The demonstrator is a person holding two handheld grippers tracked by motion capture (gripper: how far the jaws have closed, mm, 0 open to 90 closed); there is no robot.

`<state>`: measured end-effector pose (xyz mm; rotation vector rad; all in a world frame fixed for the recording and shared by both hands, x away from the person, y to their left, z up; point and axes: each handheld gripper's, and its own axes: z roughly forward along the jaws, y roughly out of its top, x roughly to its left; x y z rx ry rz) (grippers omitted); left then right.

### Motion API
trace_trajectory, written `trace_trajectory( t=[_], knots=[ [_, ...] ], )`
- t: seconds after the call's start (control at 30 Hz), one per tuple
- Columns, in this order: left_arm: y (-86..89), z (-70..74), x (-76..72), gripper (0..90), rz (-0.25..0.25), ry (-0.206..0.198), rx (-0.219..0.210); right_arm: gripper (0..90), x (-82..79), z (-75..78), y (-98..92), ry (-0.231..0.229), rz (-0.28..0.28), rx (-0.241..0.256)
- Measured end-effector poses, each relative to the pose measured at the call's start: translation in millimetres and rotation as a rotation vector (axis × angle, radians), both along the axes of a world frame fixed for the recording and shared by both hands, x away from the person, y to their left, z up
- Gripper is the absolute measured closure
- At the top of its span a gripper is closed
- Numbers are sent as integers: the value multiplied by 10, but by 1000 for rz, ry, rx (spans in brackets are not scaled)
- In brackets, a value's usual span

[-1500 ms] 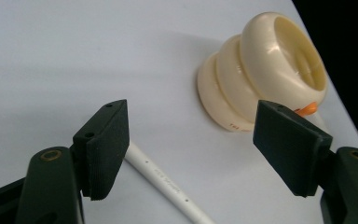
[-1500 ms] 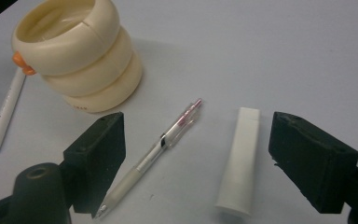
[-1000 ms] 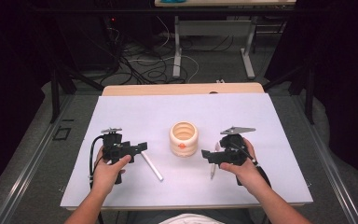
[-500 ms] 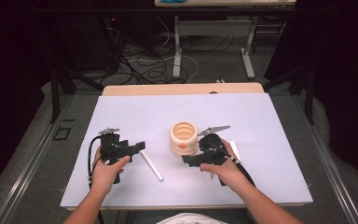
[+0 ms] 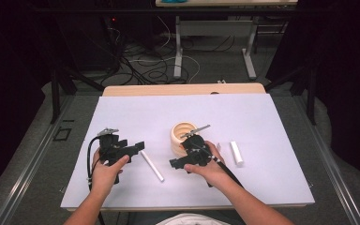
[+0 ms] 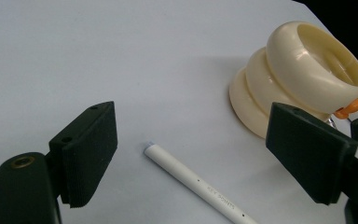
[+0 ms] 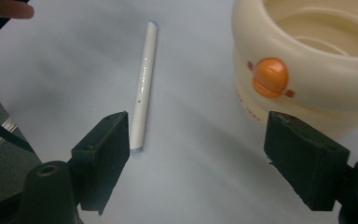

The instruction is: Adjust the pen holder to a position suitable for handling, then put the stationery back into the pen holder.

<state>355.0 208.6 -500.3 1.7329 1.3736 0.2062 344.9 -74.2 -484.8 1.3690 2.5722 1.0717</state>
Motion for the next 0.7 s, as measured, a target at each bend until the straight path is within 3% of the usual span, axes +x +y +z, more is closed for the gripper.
trace_trajectory(
  t=[0.07, 0.13, 0.2, 0.23, 0.43, 0.5, 0.6, 0.63, 0.67, 0.7],
  knots=[
    [-8, -13, 4, 169, 5, -9, -2, 283, 7, 7, 61, 32, 9, -10],
    [-5, -13, 8, 169, -3, -1, 7, 304, 17, -21, 125, 8, -1, 15],
    [-10, -22, 11, 169, -7, 8, 4, 339, 28, -4, 169, 40, 2, -23],
    [-13, -28, 13, 169, -4, 2, 6, 348, 36, -32, 205, 23, -9, 4],
    [4, -10, 11, 169, -8, 5, 6, 442, 70, -57, 351, 64, 2, -59],
    [4, -8, 11, 170, -4, 5, 3, 471, 95, -82, 390, 51, 20, -75],
    [6, -19, 15, 170, 0, 3, 4, 504, 116, -97, 459, 72, 10, -87],
    [10, -20, 16, 170, 0, 8, 5, 516, 133, -136, 480, 48, 8, -67],
    [13, -23, 18, 170, 1, 9, 6, 530, 140, -120, 486, 72, 15, -107],
    [18, -26, 21, 171, 0, 10, 8, 541, 145, -144, 509, 65, 5, -91]
  ],
)
